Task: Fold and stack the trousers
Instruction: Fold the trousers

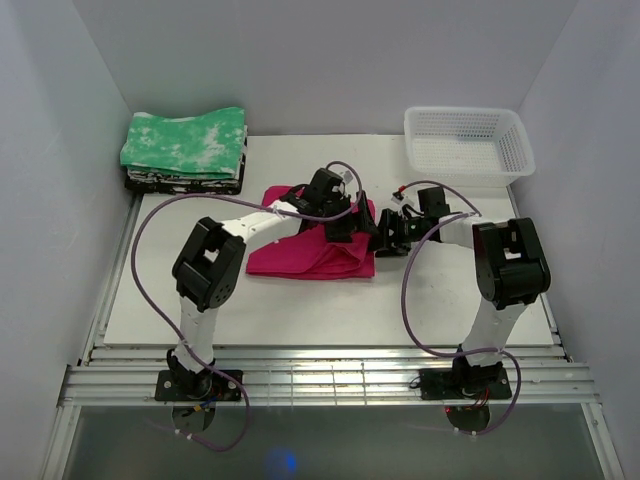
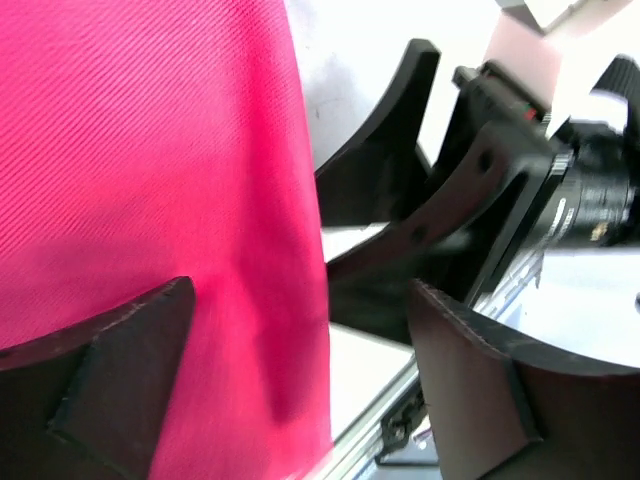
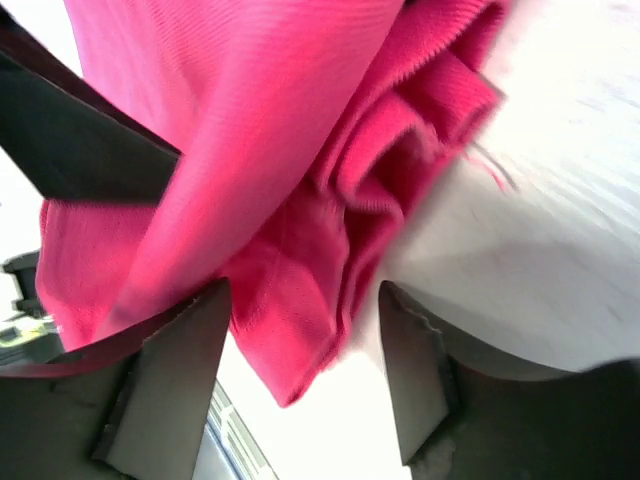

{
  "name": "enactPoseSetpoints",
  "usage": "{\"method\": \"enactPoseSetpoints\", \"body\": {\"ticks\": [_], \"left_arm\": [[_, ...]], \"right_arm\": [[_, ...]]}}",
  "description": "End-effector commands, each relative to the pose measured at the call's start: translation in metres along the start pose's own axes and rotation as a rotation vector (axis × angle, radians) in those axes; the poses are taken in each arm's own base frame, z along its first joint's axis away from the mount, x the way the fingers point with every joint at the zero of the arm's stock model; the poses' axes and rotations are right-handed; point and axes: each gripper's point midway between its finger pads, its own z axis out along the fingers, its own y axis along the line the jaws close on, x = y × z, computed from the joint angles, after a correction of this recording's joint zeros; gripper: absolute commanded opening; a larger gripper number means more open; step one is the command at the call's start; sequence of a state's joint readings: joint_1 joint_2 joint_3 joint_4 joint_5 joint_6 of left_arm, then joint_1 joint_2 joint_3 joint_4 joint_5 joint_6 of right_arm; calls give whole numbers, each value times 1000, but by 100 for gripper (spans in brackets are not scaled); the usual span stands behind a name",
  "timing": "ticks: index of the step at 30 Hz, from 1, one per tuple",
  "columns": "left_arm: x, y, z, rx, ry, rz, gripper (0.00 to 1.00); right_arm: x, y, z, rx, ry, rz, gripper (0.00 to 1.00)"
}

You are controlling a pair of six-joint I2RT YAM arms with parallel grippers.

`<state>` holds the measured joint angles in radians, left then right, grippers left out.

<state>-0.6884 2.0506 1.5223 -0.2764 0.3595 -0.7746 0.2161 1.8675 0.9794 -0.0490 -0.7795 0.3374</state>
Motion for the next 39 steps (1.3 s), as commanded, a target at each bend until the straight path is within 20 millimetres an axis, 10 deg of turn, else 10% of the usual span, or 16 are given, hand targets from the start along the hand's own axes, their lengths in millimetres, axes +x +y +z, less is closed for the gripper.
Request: {"method": "enactPoseSetpoints", "body": {"ticks": [1, 8, 12, 16, 22, 31, 39], "left_arm": [[-30, -34, -63, 87, -111, 91, 98], [-51, -14, -137, 91, -182, 176, 98], [-49, 5, -176, 190, -197, 269, 97], [-38, 21, -210, 359, -181, 324, 87], [-14, 61, -198, 394, -86, 202, 74], [1, 148, -167, 333, -37, -63, 67], [-1, 174, -167, 298, -44, -119, 63]], "right_arm": [[-12, 6, -31, 46, -29, -108, 68], [-28, 2, -84, 100, -29, -197, 64], [-57, 50, -98, -9, -117, -243, 63], [-68, 105, -75, -174, -126, -266, 59], [-45, 154, -13, -329, -4, -300, 59], [44, 62, 32, -194, 233, -241, 41], [52, 36, 15, -121, 248, -307, 23]]}}
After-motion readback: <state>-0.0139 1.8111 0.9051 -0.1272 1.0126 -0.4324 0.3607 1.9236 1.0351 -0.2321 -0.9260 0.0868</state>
